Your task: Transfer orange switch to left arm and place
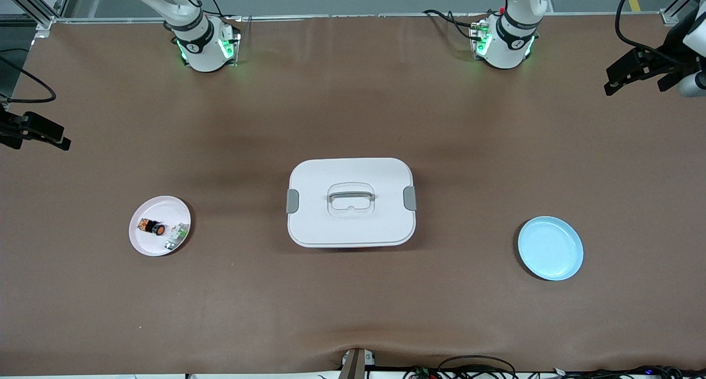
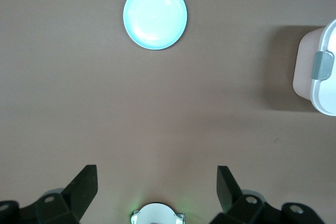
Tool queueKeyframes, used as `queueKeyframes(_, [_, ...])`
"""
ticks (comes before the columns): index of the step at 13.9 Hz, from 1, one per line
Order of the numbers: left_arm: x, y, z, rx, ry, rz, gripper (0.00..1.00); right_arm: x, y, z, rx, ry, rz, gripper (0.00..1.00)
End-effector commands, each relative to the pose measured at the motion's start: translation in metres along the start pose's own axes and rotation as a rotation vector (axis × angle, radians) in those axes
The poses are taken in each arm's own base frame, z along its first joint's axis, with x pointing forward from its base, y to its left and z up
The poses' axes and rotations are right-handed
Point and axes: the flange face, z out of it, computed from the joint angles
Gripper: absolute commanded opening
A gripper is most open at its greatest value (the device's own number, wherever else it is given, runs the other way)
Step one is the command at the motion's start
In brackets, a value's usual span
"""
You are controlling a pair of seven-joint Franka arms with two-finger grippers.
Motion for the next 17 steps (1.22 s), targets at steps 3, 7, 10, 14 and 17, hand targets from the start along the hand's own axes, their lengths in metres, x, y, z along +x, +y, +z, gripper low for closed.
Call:
queueKeyframes(3, [0.0,-0.002,-0.005,0.001,-0.005,0.02,1.0,0.002,0.003,-0.004,-0.015,-0.005,-0.007,1.0])
queueKeyframes(7, [0.001,0.003,-0.005,0.002,-0.002,0.019,1.0,0.002,0.003,-0.004,-0.015,-0.005,-0.007,1.0])
queueKeyframes(10, [0.007,0.001,0.001,-0.005,-0.01,0.022,1.0,0.003,0.002,-0.003,-0.015,-0.008,-0.009,1.0])
queueKeyframes(14, [0.008,-0.002,-0.002,-0.005,0.015,0.018,1.0,0.008,-0.002,0.007,-0.014,-0.025,-0.015,1.0])
queueKeyframes(17, [0.008,-0.004,-0.001,-0.005,0.022,0.013,1.0,0.012,0.0,0.016,-0.01,-0.041,-0.01,1.0])
